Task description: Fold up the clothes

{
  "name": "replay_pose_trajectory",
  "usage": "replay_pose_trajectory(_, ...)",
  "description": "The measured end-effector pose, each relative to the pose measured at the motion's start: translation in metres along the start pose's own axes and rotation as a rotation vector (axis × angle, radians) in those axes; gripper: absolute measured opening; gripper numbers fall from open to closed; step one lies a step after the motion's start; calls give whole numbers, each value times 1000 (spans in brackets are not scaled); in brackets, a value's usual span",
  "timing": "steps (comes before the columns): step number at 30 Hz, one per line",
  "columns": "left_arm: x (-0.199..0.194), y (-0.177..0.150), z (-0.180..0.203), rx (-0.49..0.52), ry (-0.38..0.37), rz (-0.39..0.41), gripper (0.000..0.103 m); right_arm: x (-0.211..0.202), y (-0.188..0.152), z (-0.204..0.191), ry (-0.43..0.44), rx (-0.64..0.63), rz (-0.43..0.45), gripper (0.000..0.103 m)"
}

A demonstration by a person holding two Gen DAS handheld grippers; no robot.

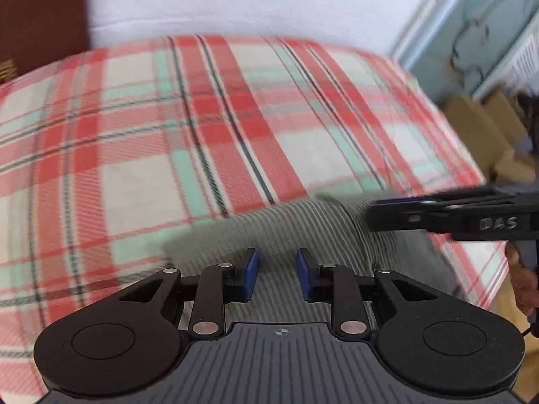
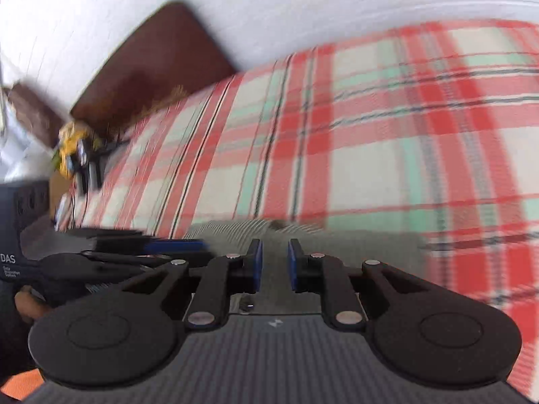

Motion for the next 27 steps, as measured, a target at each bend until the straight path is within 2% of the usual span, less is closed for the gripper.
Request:
replay_pose_trajectory(5,16,-11,-5,-35,-12,-35,41,29,-14,5,-33,-14,-79,17)
replay_pose_trajectory(10,26,-12,-3,-23,15,-24,41,38,-21,8,-52,-28,-92,17)
replay_pose_trajectory(12,25,-9,-5,-40,4,-27,42,38,-20,9,-49,-26,-98,17)
replay_pose_trajectory(15,11,0,-11,-78,-10,-12,43,19,-5,5,-2,18,-55,19)
replay_pose_trajectory(16,0,5,-14,-95,-10,7,44,7,2,3,19,28,-16,19)
replay_pose_trajectory(17,-12,10,-19,-113,-3,31,52,-8,8,1,33,29,24,23)
replay_pose_trajectory(18,-19,7,-27,-134,6,36,62,-22,10,2,37,29,50,35)
replay_pose_trajectory(20,-33,2,-43,-177,24,47,65,-43,7,12,26,39,65,56)
replay_pose_trajectory(21,-37,-3,-51,-200,30,42,65,-51,2,19,12,47,60,57)
replay_pose_trajectory(25,-25,-42,-73,-305,21,-60,65,-68,-20,55,-70,106,15,57)
replay_pose_trajectory(27,-21,-55,-75,-360,-4,-86,65,-69,-34,64,-75,141,-10,60)
Point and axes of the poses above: each gripper's, at about its wrist camera, not at the fingertips, and x roughly the way its jaws point, z to its right, y to its top, the point moved 10 cm from there along x, roughly the way its jaws point, and after that the axes turned 10 degrees about y, right-handed, at the moved point
